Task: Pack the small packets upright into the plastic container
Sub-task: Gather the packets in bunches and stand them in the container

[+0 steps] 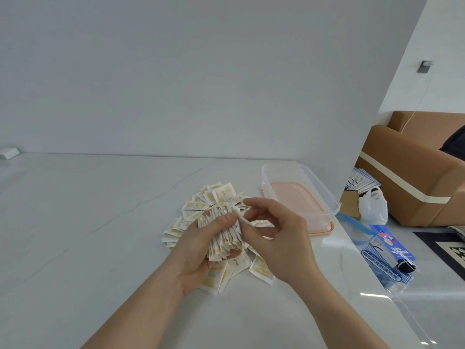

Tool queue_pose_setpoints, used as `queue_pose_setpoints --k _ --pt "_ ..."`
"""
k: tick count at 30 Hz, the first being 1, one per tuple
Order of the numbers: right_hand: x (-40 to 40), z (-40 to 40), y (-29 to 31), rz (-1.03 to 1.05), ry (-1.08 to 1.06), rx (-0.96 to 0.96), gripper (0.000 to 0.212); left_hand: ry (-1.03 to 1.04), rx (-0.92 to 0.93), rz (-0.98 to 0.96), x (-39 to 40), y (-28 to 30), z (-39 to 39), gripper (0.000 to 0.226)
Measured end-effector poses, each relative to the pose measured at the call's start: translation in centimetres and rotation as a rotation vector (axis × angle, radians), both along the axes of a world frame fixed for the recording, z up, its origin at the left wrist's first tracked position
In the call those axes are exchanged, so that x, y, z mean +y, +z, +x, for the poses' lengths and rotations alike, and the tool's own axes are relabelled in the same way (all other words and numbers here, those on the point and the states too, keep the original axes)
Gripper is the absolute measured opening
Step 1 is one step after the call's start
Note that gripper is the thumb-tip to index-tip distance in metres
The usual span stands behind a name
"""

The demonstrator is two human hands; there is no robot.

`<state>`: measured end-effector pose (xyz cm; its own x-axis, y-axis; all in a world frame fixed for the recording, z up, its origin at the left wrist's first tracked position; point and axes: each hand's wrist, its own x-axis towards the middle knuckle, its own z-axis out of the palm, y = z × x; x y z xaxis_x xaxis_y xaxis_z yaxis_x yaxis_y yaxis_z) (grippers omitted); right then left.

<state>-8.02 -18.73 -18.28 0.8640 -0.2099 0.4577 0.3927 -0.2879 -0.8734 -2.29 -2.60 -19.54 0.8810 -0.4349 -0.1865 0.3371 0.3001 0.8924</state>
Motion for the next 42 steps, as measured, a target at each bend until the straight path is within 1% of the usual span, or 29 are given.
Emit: queue_pose_setpoints --k 3,8,12,16,18,21,24,25,28,31,33,35,36,37,40,42 --pt "0.3 0.1 -0.3 0.014 0.034 0.011 0.038 -0.018 0.035 -0.045 0.1 0.3 0.0 0.05" --pt "0.0 0.3 -0.3 0.036 0.064 0.016 0.041 -0.066 0.061 -0.091 0.1 0.5 -0.3 0.041" --pt "-0.5 0.3 0.2 0.189 0.14 0.139 0.042 -0.097 0.03 -0.098 0.4 0.4 -0.1 0.052" --pt "-0.8 0.3 0.5 0.288 0.193 0.27 0.042 -0.112 -0.049 -0.096 0.3 0.2 0.0 0.05" --pt "-0.8 0.2 0.7 0.257 0.174 0.291 0.039 -0.121 -0.067 -0.098 0.2 0.1 -0.1 0.053" --pt "-0.8 0.0 1.0 0.135 0.129 0.292 0.034 -0.14 -0.079 -0.114 0.1 0.0 -0.4 0.059" --pt "-1.0 0.0 1.1 0.099 0.088 0.289 0.026 -0.138 -0.061 -0.148 0.2 -0.1 -0.3 0.054" --pt "-1.1 0.0 1.2 0.103 0.08 0.281 0.025 -0.144 -0.065 -0.15 0.2 -0.1 -0.3 0.056" --pt "-1.1 0.0 1.3 0.186 0.096 0.266 0.025 -0.149 -0.07 -0.15 0.3 -0.3 -0.1 0.067" --pt "-1.1 0.0 1.3 0.317 0.078 0.282 0.019 -0.134 -0.063 -0.148 0.1 -0.4 -0.1 0.065" --pt "-1.3 0.1 1.5 0.416 0.023 0.288 0.013 -0.123 -0.073 -0.159 0.0 -0.4 -0.3 0.06" --pt "-1.7 0.2 1.8 0.496 -0.033 0.293 0.01 -0.114 -0.083 -0.16 -0.1 -0.3 -0.5 0.046" --pt "-1.9 0.3 1.8 0.527 -0.037 0.305 0.009 -0.115 -0.079 -0.18 -0.2 -0.1 -0.7 0.039" --pt "-2.0 0.4 1.8 0.543 -0.029 0.33 0.009 -0.119 -0.074 -0.206 -0.3 0.1 -0.9 0.038" --pt "-1.6 0.6 1.1 0.477 0.028 0.455 0.012 -0.129 -0.109 -0.218 -0.7 -0.3 -1.0 0.055" --pt "-1.0 0.6 0.5 0.399 0.045 0.525 0.016 -0.116 -0.122 -0.184 -0.8 -0.6 -0.9 0.059"
